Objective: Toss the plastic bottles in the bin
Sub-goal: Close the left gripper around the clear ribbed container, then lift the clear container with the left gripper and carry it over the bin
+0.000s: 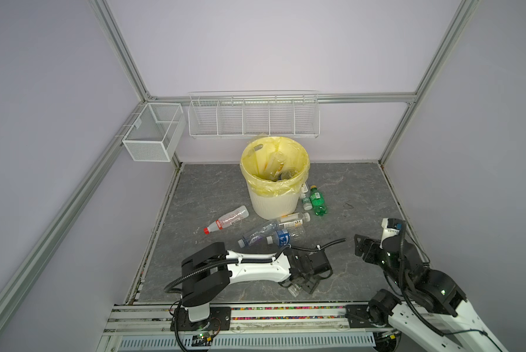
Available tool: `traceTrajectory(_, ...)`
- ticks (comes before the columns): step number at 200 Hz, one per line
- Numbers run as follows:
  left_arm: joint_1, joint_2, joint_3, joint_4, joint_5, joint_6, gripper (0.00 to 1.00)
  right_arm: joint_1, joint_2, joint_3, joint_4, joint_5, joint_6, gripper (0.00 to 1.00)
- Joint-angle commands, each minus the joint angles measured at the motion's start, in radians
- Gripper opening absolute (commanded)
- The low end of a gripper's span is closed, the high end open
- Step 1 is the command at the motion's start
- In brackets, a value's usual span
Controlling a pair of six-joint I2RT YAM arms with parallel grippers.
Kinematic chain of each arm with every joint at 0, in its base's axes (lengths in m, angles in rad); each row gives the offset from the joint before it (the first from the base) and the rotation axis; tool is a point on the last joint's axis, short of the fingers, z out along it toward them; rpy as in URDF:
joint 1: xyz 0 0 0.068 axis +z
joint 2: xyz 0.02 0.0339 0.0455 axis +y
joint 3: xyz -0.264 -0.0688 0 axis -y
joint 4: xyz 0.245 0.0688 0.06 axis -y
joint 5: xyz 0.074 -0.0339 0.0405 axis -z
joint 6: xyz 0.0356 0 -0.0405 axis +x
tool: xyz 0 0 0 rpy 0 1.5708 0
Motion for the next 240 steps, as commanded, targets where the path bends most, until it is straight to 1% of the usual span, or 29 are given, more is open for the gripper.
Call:
traceTrajectory(1,-0.003,0.013,0.025,-0.008,-0.013,-0.005,0.61,-0.004,-0.025,-0.008,-0.022,0.010,0.037,0.88)
traceTrajectory(9,-0.002,0.015,0.024,-0.007,-0.017,-0.005,0.60,-0.005,-0.033,-0.015,-0.017,0.006,0.039,0.88)
traceTrajectory(15,-0.003,0.019,0.026,-0.012,-0.022,-0.006,0.58,-0.005,-0.036,-0.020,-0.014,0.004,0.041,0.88)
traceTrajectory(19,-0.003,0.020,0.030,-0.016,-0.030,-0.007,0.55,-0.005,-0.038,-0.021,-0.014,0.004,0.042,0.88)
traceTrajectory(29,-0.003,0.025,0.042,-0.032,-0.043,-0.010,0.46,-0.004,-0.041,-0.022,-0.018,0.006,0.046,0.88)
traceTrajectory(36,-0.003,0.026,0.048,-0.044,-0.056,-0.013,0.43,-0.005,-0.042,-0.021,-0.023,0.008,0.049,0.88)
traceTrajectory(107,0.009,-0.044,0.068,-0.082,-0.157,-0.035,0.43,-0.005,-0.020,0.011,-0.041,0.007,0.051,0.88)
traceTrajectory(121,0.020,-0.070,0.073,-0.089,-0.147,-0.027,0.39,-0.004,-0.013,0.013,-0.038,0.003,0.055,0.88)
traceTrajectory(133,0.031,-0.107,0.082,-0.097,-0.134,-0.011,0.38,-0.004,-0.005,0.015,-0.036,0.000,0.059,0.88)
traceTrajectory(159,0.061,-0.201,0.087,-0.107,-0.142,-0.005,0.38,-0.005,0.021,0.018,-0.025,-0.001,0.062,0.88)
traceTrajectory(185,0.138,-0.285,0.083,-0.114,-0.066,-0.012,0.38,-0.005,0.051,0.019,0.002,0.007,0.057,0.88)
traceTrajectory(197,0.167,-0.325,0.079,-0.112,-0.049,-0.015,0.38,-0.005,0.069,0.022,0.020,0.004,0.051,0.88)
traceTrajectory(223,0.181,-0.415,0.059,-0.084,-0.093,-0.003,0.38,-0.005,0.120,0.028,0.055,-0.007,0.042,0.88)
traceTrajectory(240,0.184,-0.469,0.072,-0.091,-0.105,-0.007,0.38,-0.005,0.159,0.029,0.083,-0.028,0.034,0.88)
